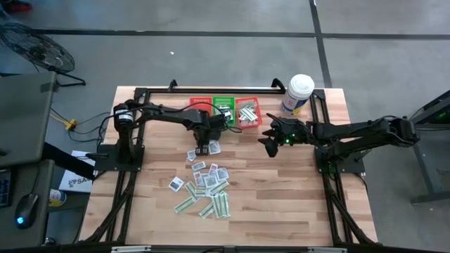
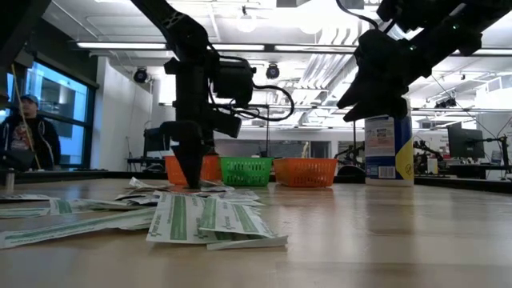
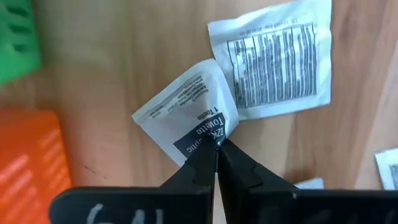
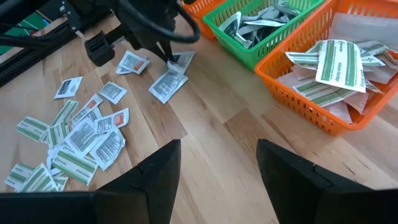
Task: Pick & Place First Aid Supplies
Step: Put the towelette pack into the green bin
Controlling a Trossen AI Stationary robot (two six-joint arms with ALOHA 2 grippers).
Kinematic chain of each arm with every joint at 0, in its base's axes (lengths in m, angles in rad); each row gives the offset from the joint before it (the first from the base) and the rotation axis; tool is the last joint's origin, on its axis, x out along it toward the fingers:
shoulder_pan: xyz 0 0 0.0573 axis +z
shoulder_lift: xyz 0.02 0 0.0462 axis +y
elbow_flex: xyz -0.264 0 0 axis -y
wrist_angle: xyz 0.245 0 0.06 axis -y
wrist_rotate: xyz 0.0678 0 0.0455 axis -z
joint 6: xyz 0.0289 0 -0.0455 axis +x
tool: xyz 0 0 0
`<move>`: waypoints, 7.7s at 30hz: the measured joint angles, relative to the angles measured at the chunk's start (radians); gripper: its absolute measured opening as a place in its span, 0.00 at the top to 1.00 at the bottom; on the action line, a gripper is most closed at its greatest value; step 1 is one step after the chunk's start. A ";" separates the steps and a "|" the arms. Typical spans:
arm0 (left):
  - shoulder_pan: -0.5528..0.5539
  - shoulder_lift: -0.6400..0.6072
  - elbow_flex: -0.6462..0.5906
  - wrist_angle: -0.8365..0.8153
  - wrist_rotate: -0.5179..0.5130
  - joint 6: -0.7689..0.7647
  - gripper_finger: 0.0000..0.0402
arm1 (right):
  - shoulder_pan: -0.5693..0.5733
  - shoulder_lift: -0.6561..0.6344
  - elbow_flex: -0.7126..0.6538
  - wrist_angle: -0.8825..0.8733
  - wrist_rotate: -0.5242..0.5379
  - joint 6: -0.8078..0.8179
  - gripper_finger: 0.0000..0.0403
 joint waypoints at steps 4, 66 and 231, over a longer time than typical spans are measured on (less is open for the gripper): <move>-0.002 0.004 0.042 -0.095 -0.007 -0.010 1.00 | 0.000 0.000 0.000 0.005 0.000 0.000 0.49; 0.165 0.013 0.423 -0.025 -0.072 -0.001 1.00 | 0.000 0.000 0.000 0.004 0.011 0.012 0.49; -0.107 0.005 0.138 -0.018 0.116 -0.646 0.99 | 0.000 0.000 0.001 0.004 -0.075 0.042 0.49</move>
